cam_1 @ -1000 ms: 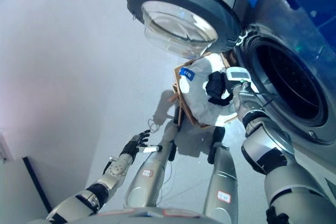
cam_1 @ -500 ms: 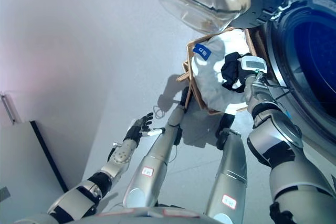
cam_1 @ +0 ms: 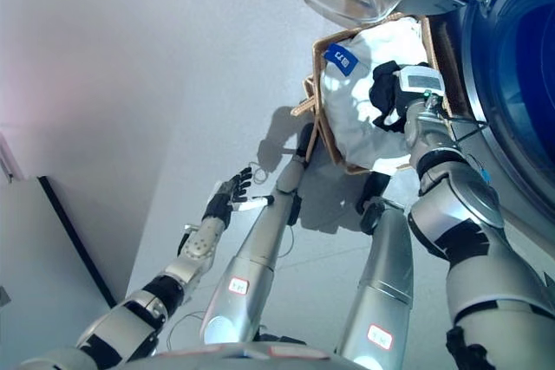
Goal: Put the clothes in the basket into the washing machine.
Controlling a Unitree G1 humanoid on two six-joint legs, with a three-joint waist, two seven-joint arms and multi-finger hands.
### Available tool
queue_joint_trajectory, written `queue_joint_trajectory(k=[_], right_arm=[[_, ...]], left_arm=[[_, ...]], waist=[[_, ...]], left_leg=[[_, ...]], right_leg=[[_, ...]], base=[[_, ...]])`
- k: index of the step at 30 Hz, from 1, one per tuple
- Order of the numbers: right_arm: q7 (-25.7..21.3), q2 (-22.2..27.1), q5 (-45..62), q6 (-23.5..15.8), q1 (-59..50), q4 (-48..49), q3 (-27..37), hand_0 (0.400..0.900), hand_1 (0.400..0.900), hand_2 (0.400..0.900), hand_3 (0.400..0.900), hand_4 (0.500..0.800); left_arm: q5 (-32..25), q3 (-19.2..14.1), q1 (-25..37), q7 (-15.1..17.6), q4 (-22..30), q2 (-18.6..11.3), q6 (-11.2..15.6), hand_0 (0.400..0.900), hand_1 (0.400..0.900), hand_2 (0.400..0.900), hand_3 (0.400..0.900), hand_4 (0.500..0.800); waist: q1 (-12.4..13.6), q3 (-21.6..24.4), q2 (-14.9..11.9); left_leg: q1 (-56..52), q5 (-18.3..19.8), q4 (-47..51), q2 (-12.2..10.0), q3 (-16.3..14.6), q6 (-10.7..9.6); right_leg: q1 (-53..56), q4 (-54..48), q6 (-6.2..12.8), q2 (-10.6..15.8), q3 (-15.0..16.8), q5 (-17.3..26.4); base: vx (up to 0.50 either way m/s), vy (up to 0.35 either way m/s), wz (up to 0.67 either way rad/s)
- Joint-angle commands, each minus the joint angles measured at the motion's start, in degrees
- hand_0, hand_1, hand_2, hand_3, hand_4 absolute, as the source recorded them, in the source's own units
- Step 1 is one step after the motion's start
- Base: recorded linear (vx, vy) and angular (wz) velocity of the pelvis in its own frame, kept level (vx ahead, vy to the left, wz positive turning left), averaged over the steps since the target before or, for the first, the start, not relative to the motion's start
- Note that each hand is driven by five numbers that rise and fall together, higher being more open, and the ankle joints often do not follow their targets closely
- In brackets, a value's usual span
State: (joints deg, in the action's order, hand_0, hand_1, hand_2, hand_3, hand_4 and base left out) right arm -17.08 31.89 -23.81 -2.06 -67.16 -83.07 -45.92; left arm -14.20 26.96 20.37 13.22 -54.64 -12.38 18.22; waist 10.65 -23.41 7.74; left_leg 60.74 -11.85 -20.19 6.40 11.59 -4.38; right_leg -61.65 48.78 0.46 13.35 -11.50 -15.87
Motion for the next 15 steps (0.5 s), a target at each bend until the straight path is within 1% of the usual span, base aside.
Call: queue_joint_trajectory(k=[1,2,3,4,5,9,14,15], right_arm=[[-1.67,5.73,-1.39,0.99,-4.99,-0.78,-3.82,0.900,0.900,0.900,0.900,0.800],[-1.71,6.01,-1.59,1.09,-5.25,-1.23,-3.90,0.627,0.627,0.627,0.627,0.636],[-2.03,6.20,-1.74,1.22,-5.69,-1.58,-4.04,0.596,0.596,0.596,0.596,0.618],[-2.25,6.27,-1.88,1.36,-5.83,-2.02,-4.04,0.437,0.437,0.437,0.437,0.522],[-2.21,6.22,-2.03,1.39,-6.11,-2.20,-4.25,0.400,0.400,0.400,0.400,0.500],[-1.52,7.72,-2.40,1.25,-7.69,-4.25,-4.74,0.400,0.400,0.400,0.400,0.500],[-0.96,9.02,-1.90,0.95,-7.63,-4.40,-3.80,0.400,0.400,0.400,0.400,0.500],[-1.09,8.57,-2.08,0.99,-6.76,-4.73,-3.05,0.400,0.400,0.400,0.400,0.500]], left_arm=[[-0.91,-1.81,-2.09,1.10,-1.72,-2.08,-0.24,0.900,0.900,0.900,0.900,0.800],[-0.94,-1.76,-2.22,1.19,-1.84,-1.96,-0.22,0.900,0.900,0.900,0.900,0.800],[-0.90,-1.57,-2.26,1.24,-2.03,-1.81,-0.22,0.900,0.900,0.900,0.900,0.800],[-0.78,-1.41,-2.28,1.32,-2.24,-1.62,-0.19,0.900,0.900,0.900,0.900,0.800],[-0.75,-1.27,-2.18,1.37,-2.47,-1.56,-0.12,0.900,0.900,0.900,0.900,0.800],[-0.36,-0.19,-2.11,0.88,-3.14,-0.99,-0.33,0.900,0.900,0.900,0.900,0.800],[0.26,0.64,-1.96,0.20,-4.49,-0.28,-0.54,0.900,0.900,0.900,0.900,0.800],[0.76,0.87,-1.91,0.18,-4.90,0.01,-0.75,0.900,0.900,0.900,0.900,0.800]], waist=[[0.32,-0.56,0.77],[0.31,-0.53,0.91],[0.36,-0.53,1.07],[0.51,-0.39,1.19],[0.71,-0.24,1.32],[1.59,0.55,2.15],[2.16,1.08,2.65],[2.43,1.31,2.86]], left_leg=[[1.98,11.44,-9.01,3.00,-2.99,1.57],[2.03,11.43,-8.98,3.09,-3.08,1.60],[2.19,11.45,-9.11,3.06,-3.32,1.61],[2.36,11.45,-9.28,3.17,-3.42,1.67],[2.36,11.41,-9.25,3.20,-3.33,1.72],[1.97,11.15,-8.88,3.52,-3.39,1.86],[-0.32,10.62,-7.57,3.51,-3.39,1.99],[-0.88,10.59,-7.20,3.56,-3.35,2.02]], right_leg=[[2.79,-4.95,1.48,-1.64,2.79,3.92],[2.51,-4.59,1.37,-1.68,2.96,3.90],[2.25,-4.45,1.36,-1.66,3.13,3.98],[2.14,-4.42,1.32,-1.64,3.32,3.99],[2.13,-4.43,1.21,-1.65,3.40,3.88],[2.28,-4.45,1.12,-1.52,3.87,3.88],[4.14,-5.49,1.22,-1.63,4.07,3.98],[4.61,-5.79,1.25,-1.60,4.03,3.99]], base=[[0.00,0.032,0.02],[0.00,0.036,-0.04],[-0.01,0.039,-0.08],[0.00,0.034,-0.10],[0.00,0.019,-0.07],[0.01,0.011,-0.03],[0.01,-0.003,-0.02],[0.00,0.000,0.00]])
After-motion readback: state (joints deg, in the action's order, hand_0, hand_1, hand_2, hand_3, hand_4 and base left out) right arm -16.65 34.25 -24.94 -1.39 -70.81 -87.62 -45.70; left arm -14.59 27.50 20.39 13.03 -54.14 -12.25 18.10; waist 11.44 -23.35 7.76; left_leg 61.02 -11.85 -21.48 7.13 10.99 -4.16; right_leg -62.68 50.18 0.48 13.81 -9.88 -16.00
